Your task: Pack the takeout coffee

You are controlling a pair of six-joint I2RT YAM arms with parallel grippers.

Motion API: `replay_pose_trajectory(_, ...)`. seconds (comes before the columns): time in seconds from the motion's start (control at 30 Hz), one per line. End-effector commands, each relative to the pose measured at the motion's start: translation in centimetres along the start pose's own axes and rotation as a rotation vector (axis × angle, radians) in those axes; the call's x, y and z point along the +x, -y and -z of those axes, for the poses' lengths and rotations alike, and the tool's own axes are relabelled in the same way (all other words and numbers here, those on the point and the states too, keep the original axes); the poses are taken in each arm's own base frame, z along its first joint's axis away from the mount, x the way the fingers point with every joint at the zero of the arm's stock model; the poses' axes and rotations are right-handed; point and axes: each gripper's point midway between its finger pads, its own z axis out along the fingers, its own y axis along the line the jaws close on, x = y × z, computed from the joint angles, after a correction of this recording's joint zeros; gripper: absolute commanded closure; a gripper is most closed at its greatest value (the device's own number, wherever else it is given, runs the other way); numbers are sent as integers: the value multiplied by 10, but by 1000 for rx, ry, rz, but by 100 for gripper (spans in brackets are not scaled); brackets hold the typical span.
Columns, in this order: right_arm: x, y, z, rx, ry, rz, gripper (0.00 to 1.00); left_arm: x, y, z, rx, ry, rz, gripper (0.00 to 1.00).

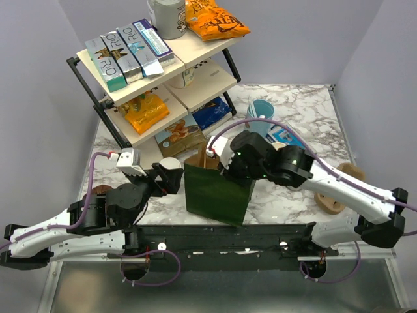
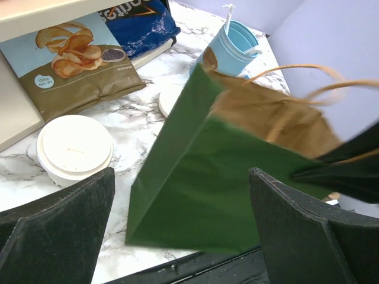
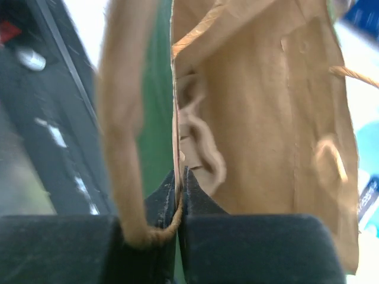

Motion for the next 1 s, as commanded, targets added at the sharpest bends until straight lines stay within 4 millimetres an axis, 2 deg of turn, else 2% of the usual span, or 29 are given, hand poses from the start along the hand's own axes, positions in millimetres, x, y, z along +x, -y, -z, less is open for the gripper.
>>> replay_pose_trajectory(0.0, 41, 14, -19, 95, -152, 17, 85, -5, -2, 2, -14, 8, 9, 1)
replay_pose_trajectory(0.07, 37, 16, -16, 99, -118, 30, 85, -4, -2, 1, -14, 3, 4, 1)
replay_pose_trajectory(0.13, 18, 15, -3, 82, -19, 69, 93, -4, -2, 1, -15, 3, 3, 1)
replay_pose_trajectory(0.2, -1, 18, 14, 97, 88, 109, 94, -4, -2, 1, -17, 5, 0, 1)
replay_pose_trajectory(0.33, -32, 30, 40, 159, 243, 298, 96, -7, -3, 1, -19, 24, 5, 1)
replay_pose_trajectory(0.4, -41, 23, 50, 127, 284, 358, 96, -10, -3, 2, -18, 30, 11, 1)
replay_pose_trajectory(0.47, -44, 11, 52, 65, 301, 428, 94, -13, -4, 2, -21, 38, 13, 1)
replay_pose_trajectory(0.5, -37, 5, 50, 25, 280, 453, 93, -14, -4, 3, -20, 38, 14, 1)
replay_pose_trajectory(0.6, -17, 3, 40, -2, 192, 491, 89, -15, -4, 3, -18, 42, 21, 1)
replay_pose_trajectory(0.63, -5, 3, 34, -2, 151, 488, 76, -15, -4, 3, -19, 41, 18, 1)
replay_pose_trajectory(0.7, 16, 0, 23, -34, 68, 473, 58, -15, -4, 3, -21, 39, 21, 1)
replay_pose_trajectory(0.73, 25, -3, 20, -46, 37, 447, 35, -14, -4, 4, -23, 36, 19, 1)
replay_pose_trajectory(0.77, 33, 0, 17, -31, 4, 434, 28, -14, -4, 3, -25, 33, 18, 1)
replay_pose_trajectory(0.8, 35, 1, 17, -24, -2, 418, 20, -14, -4, 3, -27, 31, 21, 1)
replay_pose_trajectory(0.83, 33, 4, 19, -1, 5, 400, 0, -13, -4, 3, -28, 28, 15, 1)
replay_pose_trajectory(0.87, 28, 5, 22, 10, 29, 392, 0, -13, -3, 3, -27, 27, 15, 1)
replay_pose_trajectory(0.97, -9, 14, 44, 93, 202, 319, 0, -14, -1, 2, -26, 28, 4, 1)
